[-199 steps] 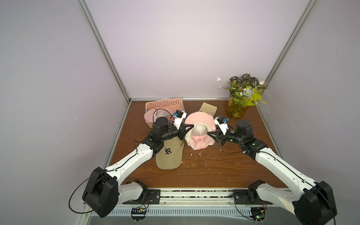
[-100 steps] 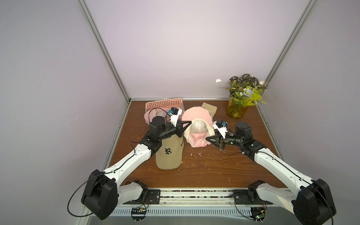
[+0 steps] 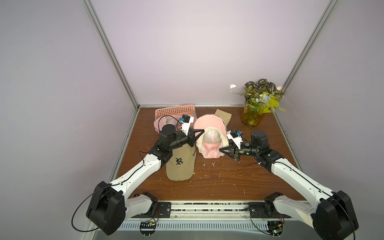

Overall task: Turn the baseball cap inside out
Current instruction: Turn over the baseball cap.

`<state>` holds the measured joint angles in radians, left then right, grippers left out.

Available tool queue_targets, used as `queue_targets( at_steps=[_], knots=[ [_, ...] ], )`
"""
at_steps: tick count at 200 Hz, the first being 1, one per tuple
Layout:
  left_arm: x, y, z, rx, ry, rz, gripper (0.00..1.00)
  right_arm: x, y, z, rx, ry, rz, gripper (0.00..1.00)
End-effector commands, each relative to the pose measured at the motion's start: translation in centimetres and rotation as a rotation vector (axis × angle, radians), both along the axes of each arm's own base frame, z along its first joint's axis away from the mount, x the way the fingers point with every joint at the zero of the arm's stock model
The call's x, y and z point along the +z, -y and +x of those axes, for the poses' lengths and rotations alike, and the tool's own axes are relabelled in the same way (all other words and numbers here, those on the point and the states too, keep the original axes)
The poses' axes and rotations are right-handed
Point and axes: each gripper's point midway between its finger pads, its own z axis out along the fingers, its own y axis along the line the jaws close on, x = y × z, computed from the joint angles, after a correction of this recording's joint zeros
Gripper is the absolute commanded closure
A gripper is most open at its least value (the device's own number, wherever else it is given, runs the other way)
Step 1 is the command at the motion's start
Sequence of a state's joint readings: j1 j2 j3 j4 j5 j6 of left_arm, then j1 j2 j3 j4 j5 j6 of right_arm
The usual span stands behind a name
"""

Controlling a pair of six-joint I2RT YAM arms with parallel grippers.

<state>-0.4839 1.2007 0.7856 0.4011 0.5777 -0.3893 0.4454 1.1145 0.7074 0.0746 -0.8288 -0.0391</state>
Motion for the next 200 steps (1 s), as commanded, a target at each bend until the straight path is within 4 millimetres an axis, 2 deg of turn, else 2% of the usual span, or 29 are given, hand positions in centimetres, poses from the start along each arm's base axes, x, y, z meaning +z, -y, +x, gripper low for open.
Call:
queue_targets(
  at_steps=[1, 19, 60, 72, 109, 130, 138, 152, 167, 200],
  knots=[
    [3.6, -0.6, -0.1, 0.016, 0.095, -0.077, 1.0, 0.3, -0.2, -1.1, 0.044, -0.003, 0.02, 0.68],
    [3.8, -0.5, -0.2, 0.007, 0.094, -0.089, 1.0, 0.3, -0.2, -1.0, 0.035, -0.002, 0.019, 0.72],
    [4.4, -0.8, -0.4, 0.015, 0.093, -0.117, 0.99, 0.8, -0.3, -1.1, 0.043, -0.002, 0.042, 0.98],
    [4.4, -1.0, -0.2, 0.028, 0.082, -0.121, 0.99, 1.3, -0.2, -0.8, 0.014, 0.004, 0.05, 1.0],
    [3.3, -1.8, 0.6, 0.11, -0.01, -0.132, 0.98, 3.5, 1.8, 2.9, -0.281, 0.005, 0.1, 1.0],
    [2.6, -1.8, 0.7, 0.113, -0.066, -0.152, 0.98, 4.4, 4.4, 5.9, -0.539, 0.002, 0.11, 1.0],
    [2.5, -1.6, 0.6, 0.1, -0.079, -0.158, 0.98, 4.3, 6.0, 7.3, -0.676, 0.005, 0.104, 1.0],
    [2.7, -1.2, 0.4, 0.072, -0.094, -0.176, 0.98, 4.0, 7.9, 8.5, -0.836, -0.001, 0.086, 1.0],
    [3.4, -0.8, -0.1, 0.033, -0.094, -0.209, 0.98, 3.1, 9.1, 9.4, -0.948, -0.021, 0.049, 1.0],
    [5.6, -0.6, -0.3, 0.002, -0.084, -0.27, 0.97, -0.6, 10.9, 10.7, -1.111, -0.102, -0.14, 1.0]
  ],
)
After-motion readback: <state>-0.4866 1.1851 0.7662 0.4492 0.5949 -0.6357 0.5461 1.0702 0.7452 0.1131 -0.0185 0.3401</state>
